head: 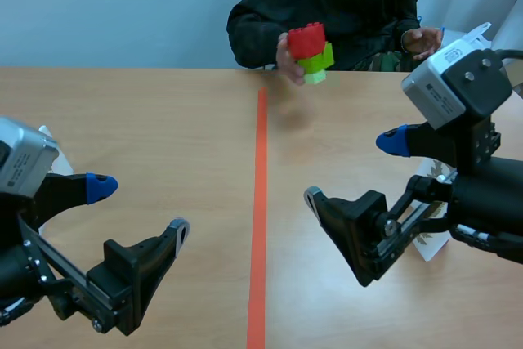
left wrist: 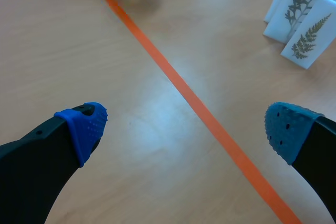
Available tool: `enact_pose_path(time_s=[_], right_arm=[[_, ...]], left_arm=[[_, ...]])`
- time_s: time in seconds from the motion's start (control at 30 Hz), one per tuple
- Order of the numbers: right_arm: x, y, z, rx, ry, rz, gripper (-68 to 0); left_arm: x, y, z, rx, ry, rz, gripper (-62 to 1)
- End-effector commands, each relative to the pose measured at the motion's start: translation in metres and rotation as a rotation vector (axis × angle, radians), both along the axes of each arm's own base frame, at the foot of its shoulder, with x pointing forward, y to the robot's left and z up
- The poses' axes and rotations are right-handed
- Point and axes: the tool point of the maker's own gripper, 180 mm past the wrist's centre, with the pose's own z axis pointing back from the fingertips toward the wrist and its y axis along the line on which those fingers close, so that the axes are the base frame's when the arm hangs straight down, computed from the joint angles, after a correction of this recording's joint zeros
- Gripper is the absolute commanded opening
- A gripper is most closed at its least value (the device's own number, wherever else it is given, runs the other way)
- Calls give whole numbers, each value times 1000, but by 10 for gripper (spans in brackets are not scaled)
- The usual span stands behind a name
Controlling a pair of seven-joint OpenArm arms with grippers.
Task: Sort the leaf by its shape. The table is split by an orange tape line. A compound leaf with several leaflets goes to the left side, a simple leaf with one blade goes to the right side. Return to the home posture when a red brick is placed on the table.
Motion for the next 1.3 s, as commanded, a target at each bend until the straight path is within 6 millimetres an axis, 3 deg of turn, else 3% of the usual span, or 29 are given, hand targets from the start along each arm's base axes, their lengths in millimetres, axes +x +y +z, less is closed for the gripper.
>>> enact_pose_path(time_s=[0.0,0.23,1.27], right_arm=[[6,-3,9,21,-30,-14,4],[6,-3,9,20,-30,-14,4],[6,-3,9,20,-30,-14,4]], left_arm=[[8,0,8,-12,-30,14,14],[17,2,11,3,-35,19,14],[17,1,11,2,-35,18,14]])
